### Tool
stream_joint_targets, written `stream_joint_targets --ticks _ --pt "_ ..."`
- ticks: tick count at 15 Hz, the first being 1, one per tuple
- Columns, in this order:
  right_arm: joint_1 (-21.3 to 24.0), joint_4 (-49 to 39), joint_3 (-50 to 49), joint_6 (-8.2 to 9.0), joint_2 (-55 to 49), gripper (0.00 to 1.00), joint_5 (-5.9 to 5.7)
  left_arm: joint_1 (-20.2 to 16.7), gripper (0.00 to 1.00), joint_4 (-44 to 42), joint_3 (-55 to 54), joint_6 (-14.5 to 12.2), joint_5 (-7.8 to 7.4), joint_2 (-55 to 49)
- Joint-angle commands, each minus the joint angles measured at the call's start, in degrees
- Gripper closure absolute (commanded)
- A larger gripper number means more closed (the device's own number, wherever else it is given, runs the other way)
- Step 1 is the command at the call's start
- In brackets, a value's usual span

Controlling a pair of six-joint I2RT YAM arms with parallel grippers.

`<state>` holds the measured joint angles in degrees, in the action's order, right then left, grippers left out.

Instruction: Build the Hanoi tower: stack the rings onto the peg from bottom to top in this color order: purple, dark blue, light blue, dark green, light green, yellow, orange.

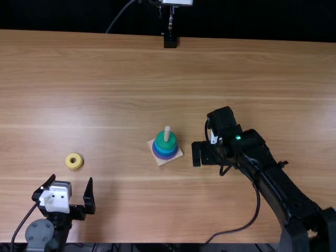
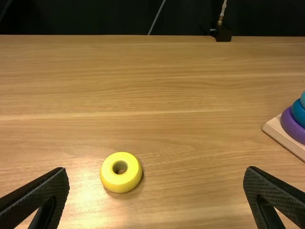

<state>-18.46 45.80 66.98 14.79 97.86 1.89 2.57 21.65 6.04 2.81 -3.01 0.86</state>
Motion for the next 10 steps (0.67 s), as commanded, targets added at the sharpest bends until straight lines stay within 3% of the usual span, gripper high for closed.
stream_joint_targets --ticks 1,10 --pt "1.85 0.03 2.45 -0.23 3.3 0.0 -0.84 -0.55 0.0 4.61 -6.04 -0.8 -0.05 -0.86" --pt "2.2 0.03 6.94 0.61 12.79 0.0 -0.84 -0.55 0.0 4.61 -6.04 -0.8 -0.05 -0.86"
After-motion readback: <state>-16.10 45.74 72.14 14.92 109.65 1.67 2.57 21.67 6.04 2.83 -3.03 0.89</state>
